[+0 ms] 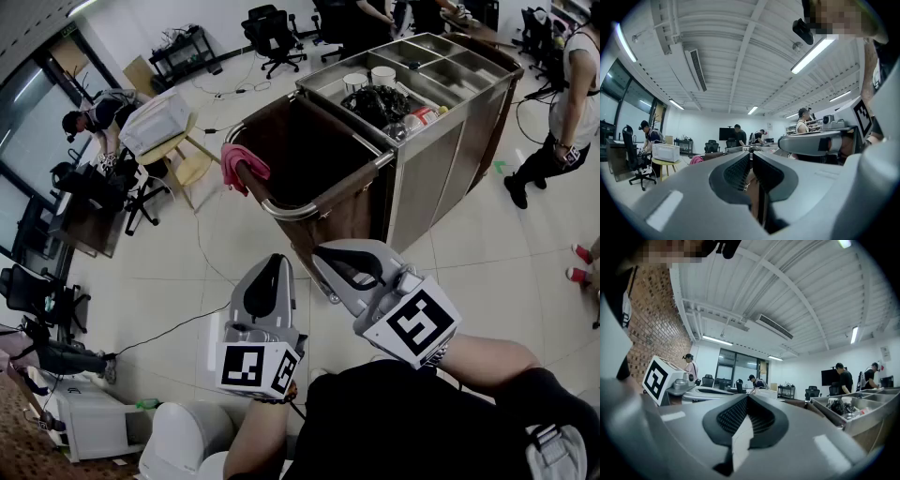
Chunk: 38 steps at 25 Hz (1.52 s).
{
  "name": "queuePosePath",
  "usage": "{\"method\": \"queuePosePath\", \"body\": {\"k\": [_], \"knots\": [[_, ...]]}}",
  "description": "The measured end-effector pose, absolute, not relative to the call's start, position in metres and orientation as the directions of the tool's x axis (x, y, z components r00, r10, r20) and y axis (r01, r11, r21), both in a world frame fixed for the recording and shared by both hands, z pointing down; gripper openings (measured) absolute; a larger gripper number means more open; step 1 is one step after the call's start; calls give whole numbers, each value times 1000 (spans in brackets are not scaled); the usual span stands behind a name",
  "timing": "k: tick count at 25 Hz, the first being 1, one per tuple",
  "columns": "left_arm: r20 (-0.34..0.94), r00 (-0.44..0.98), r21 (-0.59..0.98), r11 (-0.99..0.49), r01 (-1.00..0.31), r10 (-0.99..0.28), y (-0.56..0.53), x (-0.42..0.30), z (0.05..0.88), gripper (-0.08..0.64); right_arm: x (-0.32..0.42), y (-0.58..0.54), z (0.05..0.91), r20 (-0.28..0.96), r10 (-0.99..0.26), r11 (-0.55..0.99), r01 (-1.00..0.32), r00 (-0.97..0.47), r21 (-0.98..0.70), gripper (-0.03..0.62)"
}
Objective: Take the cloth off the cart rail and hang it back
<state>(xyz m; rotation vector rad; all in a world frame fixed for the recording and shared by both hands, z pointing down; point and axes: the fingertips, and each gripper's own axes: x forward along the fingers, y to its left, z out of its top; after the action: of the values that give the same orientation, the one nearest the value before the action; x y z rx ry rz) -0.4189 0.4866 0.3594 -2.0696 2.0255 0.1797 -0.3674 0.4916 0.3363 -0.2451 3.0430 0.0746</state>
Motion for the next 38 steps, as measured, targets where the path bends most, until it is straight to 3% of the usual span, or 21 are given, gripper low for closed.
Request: {"method": "queuePosePath", "body": {"k": [12,24,30,38], "knots": [[-236,-25,-52,38,-998,-972,461,-491,380,46,-416,468,344,-73,-157,986,-161,-985,51,0],[-204,-25,-7,27,-1000,-979,405,-659,398,94,-567,430,332,-19,-204,976,-204,-979,72,0],[-122,-15,6,14,-1000,-992,331,-744,388,110,-645,369,290,22,-238,970,-237,-971,59,0],[-23,51,7,-51,-999,-998,259,-820,422,132,-727,311,266,-116,-246,940,-266,-962,212,0]]}}
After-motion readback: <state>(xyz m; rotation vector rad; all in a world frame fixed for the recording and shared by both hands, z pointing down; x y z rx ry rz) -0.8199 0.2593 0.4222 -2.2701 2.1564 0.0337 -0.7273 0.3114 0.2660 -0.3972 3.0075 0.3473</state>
